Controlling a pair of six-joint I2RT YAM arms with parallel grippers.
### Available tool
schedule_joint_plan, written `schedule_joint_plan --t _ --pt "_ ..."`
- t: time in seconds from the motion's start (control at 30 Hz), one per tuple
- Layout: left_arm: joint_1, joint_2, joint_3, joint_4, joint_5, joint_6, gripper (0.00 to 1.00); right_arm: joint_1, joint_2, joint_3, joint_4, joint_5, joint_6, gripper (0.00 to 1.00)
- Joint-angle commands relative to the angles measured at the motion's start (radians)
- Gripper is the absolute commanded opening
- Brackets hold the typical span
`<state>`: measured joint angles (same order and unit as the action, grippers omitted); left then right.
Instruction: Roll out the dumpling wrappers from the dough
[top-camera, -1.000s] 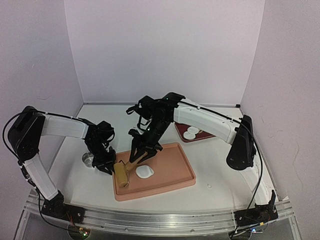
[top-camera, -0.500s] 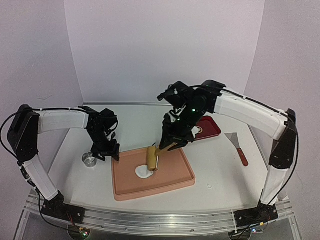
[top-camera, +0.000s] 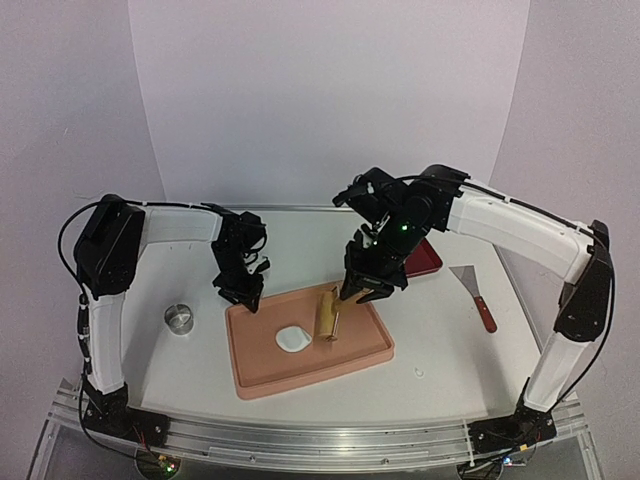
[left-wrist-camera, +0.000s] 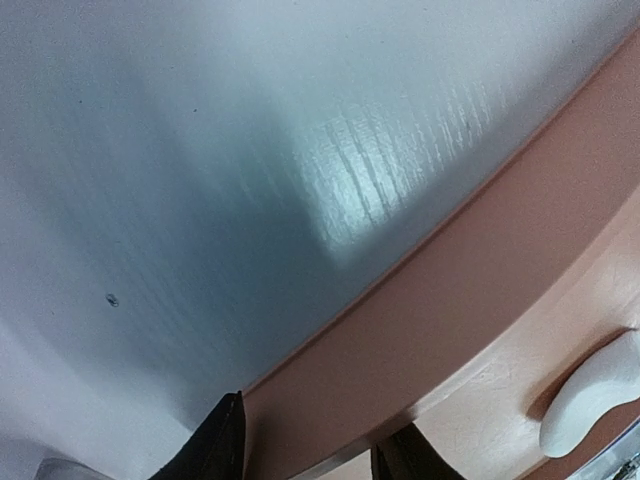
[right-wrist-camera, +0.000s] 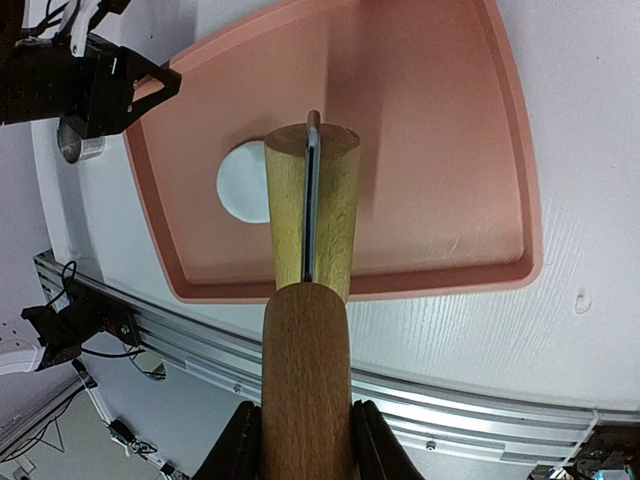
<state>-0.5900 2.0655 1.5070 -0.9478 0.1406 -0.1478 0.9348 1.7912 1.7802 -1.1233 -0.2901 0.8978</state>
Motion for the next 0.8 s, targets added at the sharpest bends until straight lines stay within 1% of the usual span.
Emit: schedule_joint_plan --t 0.0,0.1,0.13,0.2,0.23,0.27,0.37,0.5,0.6,0.77 --pt "-0.001 0.047 0.011 0.003 -0.022 0.027 0.39 0.005 -0.036 0.020 0.023 0.005 0.022 0.00" --pt "-0.001 -0.009 -0.068 0.023 0.006 -0.004 0.34 0.005 -0.015 0.051 0.025 -0.012 0.031 0.00" --pt "-0.001 -0.038 -0.129 0.035 0.023 -0.021 0.32 0.007 -0.003 0.073 0.024 -0.018 0.034 0.00" --pt "-0.003 -0.083 -0.204 0.051 0.045 -0.059 0.29 0.008 0.022 0.104 0.026 -0.014 0.035 0.00" --pt "-0.003 -0.101 -0.215 0.056 0.051 -0.072 0.28 0.008 0.025 0.113 0.026 -0.013 0.036 0.00" --pt "-0.003 -0.137 -0.272 0.067 0.063 -0.110 0.26 0.010 0.044 0.132 0.029 -0.013 0.040 0.00" --pt "-0.002 -0.187 -0.364 0.074 0.075 -0.184 0.21 0.017 0.086 0.162 0.062 -0.012 0.063 0.00" --pt "-0.004 -0.246 -0.448 0.092 0.093 -0.295 0.14 0.037 0.151 0.196 0.089 -0.009 0.121 0.00" --pt "-0.006 -0.294 -0.488 0.109 0.100 -0.365 0.12 0.043 0.185 0.197 0.105 0.003 0.148 0.00" --pt "-0.007 -0.329 -0.527 0.136 0.101 -0.398 0.11 0.043 0.259 0.274 0.112 -0.007 0.122 0.00"
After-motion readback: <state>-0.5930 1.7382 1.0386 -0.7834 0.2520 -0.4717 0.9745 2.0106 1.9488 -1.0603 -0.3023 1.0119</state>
